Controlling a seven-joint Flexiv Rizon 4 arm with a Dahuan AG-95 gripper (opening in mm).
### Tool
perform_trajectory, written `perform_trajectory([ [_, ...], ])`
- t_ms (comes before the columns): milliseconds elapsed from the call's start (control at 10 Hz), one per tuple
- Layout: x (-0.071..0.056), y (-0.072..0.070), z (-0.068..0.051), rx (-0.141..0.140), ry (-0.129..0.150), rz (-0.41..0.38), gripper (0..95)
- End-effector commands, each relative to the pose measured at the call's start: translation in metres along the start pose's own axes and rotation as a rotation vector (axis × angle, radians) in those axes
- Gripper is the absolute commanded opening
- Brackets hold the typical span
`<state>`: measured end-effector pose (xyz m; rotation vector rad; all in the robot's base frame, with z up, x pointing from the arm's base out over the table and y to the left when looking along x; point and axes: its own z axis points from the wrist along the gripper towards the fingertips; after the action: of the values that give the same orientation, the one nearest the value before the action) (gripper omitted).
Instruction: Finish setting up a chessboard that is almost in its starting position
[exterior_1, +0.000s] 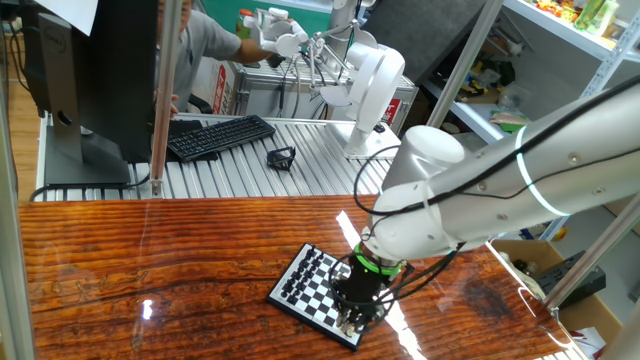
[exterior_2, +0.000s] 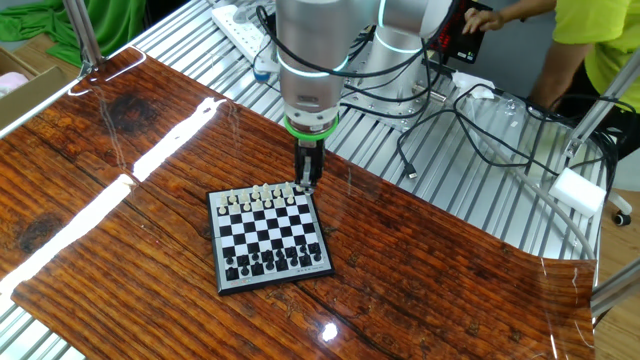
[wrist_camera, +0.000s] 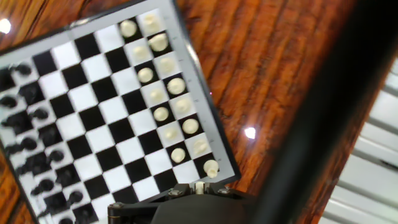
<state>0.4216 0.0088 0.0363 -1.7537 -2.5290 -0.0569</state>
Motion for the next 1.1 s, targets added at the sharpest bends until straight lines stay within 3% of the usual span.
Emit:
perform_trajectory([
  [100, -0.0047, -0.0027, 0.0005, -0.023, -0.019, 0.122, 0.0],
  [300, -0.0059, -0.0035, 0.0007, -0.045, -0.023, 0.194, 0.0],
  [900, -0.0056, -0.0040, 0.0014, -0.078, -0.015, 0.295, 0.0],
  [1100, -0.0020, -0.0045, 0.0028, -0.087, -0.031, 0.316, 0.0],
])
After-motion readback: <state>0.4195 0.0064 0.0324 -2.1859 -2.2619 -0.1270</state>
